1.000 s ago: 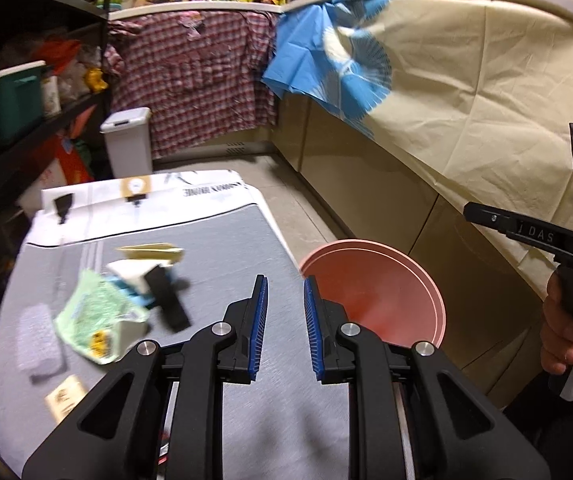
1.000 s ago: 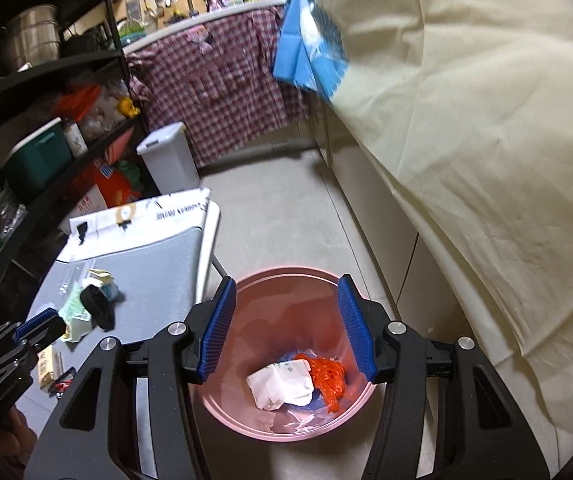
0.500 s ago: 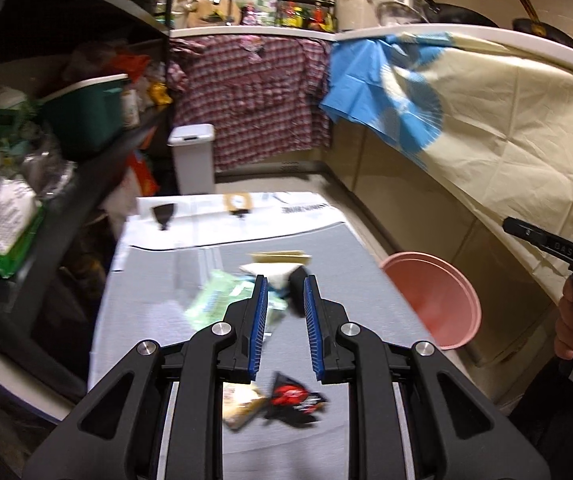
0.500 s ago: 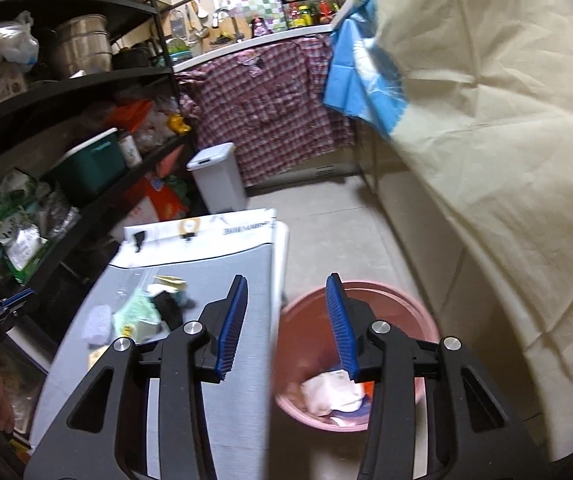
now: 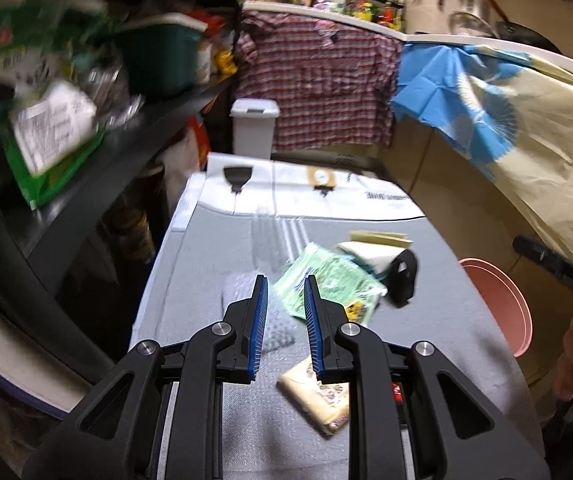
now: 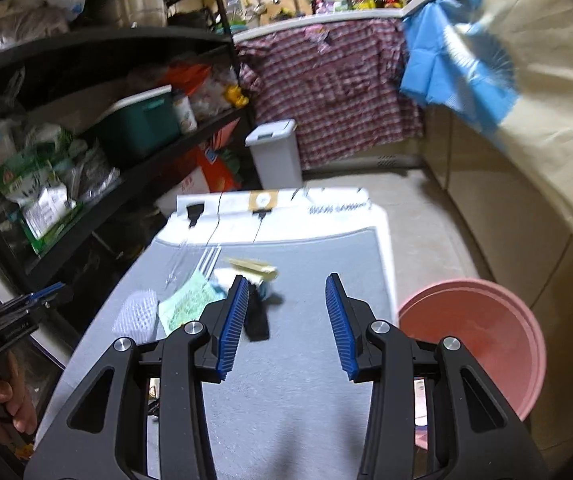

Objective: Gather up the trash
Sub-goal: 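Move the left gripper to the bubble wrap while the right reaches the black band, then grasp the bubble wrap with the left gripper while the right lifts the black band, then carry the bubble wrap and black band over the pink bin with both grippers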

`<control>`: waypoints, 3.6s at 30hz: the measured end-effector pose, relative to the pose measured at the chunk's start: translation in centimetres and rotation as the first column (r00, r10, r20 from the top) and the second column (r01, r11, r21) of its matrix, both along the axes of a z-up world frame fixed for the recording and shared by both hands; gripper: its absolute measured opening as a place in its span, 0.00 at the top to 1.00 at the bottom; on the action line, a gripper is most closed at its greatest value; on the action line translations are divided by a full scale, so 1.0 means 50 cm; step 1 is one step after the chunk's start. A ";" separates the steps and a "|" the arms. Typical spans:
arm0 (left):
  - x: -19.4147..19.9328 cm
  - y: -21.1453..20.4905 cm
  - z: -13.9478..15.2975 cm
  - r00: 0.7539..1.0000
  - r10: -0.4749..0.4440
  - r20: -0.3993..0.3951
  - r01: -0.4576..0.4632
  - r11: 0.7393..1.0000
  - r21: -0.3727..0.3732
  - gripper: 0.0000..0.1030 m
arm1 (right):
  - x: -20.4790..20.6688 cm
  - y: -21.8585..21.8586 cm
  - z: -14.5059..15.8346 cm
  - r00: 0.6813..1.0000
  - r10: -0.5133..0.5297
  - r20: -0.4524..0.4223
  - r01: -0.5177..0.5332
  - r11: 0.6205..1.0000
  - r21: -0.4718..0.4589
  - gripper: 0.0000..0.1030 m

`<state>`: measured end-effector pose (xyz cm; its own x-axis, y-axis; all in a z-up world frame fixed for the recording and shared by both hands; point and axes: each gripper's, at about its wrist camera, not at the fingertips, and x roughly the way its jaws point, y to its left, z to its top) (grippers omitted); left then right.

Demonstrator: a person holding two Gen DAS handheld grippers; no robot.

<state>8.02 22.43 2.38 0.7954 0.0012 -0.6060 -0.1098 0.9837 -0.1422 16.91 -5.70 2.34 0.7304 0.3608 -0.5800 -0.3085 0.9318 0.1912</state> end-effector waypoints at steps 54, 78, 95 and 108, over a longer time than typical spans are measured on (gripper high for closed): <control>0.109 0.037 -0.127 0.987 0.015 -0.157 -0.015 1.000 -0.004 0.88 | 0.117 0.151 -0.171 0.980 0.134 -0.147 -0.154 0.979 -0.131 0.76; 0.020 -0.032 -0.028 0.999 -0.013 -0.034 0.015 0.999 0.051 0.88 | 0.014 0.118 -0.054 0.988 0.146 -0.042 -0.150 0.983 -0.103 0.76; -0.034 -0.109 0.040 0.997 -0.064 0.041 0.062 0.997 0.045 0.88 | -0.068 0.046 0.080 0.994 0.108 0.024 -0.105 0.991 -0.085 0.76; -0.034 -0.190 0.060 0.990 -0.131 0.059 0.128 0.991 0.042 0.88 | -0.099 -0.089 0.183 0.997 0.030 0.069 -0.022 0.994 -0.110 0.76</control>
